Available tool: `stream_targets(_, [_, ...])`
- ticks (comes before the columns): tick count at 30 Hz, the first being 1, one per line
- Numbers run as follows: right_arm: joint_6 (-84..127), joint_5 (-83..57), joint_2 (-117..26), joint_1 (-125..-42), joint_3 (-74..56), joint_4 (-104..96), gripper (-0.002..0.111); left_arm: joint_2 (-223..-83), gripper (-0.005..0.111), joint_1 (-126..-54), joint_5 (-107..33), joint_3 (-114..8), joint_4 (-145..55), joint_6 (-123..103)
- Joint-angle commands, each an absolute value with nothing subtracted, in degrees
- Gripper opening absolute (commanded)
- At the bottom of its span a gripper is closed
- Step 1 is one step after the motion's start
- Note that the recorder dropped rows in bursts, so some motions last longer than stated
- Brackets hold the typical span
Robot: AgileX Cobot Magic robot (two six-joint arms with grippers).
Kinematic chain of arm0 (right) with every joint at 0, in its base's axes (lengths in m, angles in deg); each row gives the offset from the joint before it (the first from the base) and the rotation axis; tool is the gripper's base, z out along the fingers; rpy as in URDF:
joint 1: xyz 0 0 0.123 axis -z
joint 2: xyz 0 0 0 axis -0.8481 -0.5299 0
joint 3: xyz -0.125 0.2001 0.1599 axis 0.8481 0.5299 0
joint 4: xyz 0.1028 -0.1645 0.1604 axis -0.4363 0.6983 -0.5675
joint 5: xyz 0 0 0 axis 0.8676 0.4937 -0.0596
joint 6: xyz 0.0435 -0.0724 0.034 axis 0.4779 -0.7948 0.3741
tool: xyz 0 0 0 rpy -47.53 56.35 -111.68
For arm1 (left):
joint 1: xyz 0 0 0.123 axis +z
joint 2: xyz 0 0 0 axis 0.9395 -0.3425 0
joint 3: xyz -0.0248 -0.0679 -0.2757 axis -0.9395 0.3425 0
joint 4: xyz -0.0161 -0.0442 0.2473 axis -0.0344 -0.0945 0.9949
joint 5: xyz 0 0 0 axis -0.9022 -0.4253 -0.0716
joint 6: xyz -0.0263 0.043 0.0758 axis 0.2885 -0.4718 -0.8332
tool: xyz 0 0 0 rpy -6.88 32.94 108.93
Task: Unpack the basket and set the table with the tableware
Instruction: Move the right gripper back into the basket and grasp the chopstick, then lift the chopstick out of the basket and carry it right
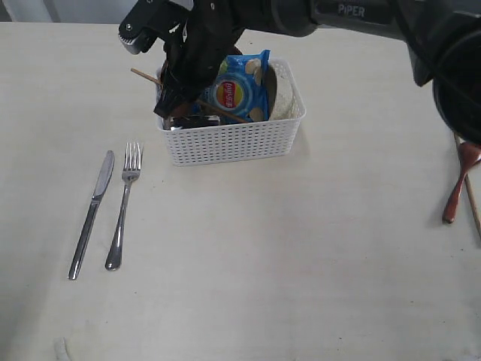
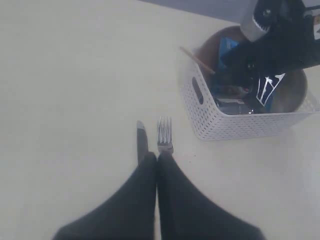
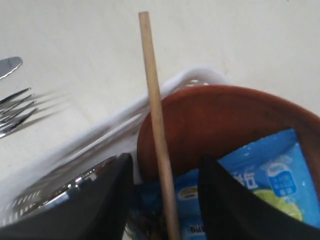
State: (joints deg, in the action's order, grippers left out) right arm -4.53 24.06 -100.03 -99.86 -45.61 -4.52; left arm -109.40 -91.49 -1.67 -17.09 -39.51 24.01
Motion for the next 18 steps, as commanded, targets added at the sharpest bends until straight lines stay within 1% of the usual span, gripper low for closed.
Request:
stream_targets(1, [-5.0, 23.0, -101.8, -99.8, -46.0, -3.7, 0.041, -109.0, 0.000, -91.9, -2.4, -16.7, -39.9, 23.7])
stream_targets(4, [-4.9, 21.4, -102.6, -99.8, -46.0, -3.7, 0.041, -109.0, 0.000, -91.9, -2.5, -16.7, -39.9, 23.7])
stream_targets(5, [-4.8, 20.9, -102.8, -99.8, -46.0, -3.7, 0.038, -109.0, 0.000, -91.9, -2.5, -16.7, -39.9, 23.7])
stream_targets(7, [-4.8, 20.6, -102.9, -99.8, -46.0, -3.7, 0.023, -109.0, 0.000, -91.9, -2.5, -16.7, -39.9, 23.7])
stream_targets(8, [-4.8, 20.8, -102.7, -99.8, -46.0, -3.7, 0.008, -109.0, 0.000, -91.9, -2.5, -16.7, -39.9, 23.7])
stream_targets(9, [-4.8, 21.1, -102.4, -99.8, -46.0, -3.7, -0.001, -109.0, 0.000, -91.9, -2.5, -16.7, -39.9, 23.7])
stream_targets(18, [-4.5, 22.0, -93.7, -99.8, -46.0, -3.7, 0.000, -109.0, 0.000, -91.9, -2.5, -16.7, -39.8, 23.7])
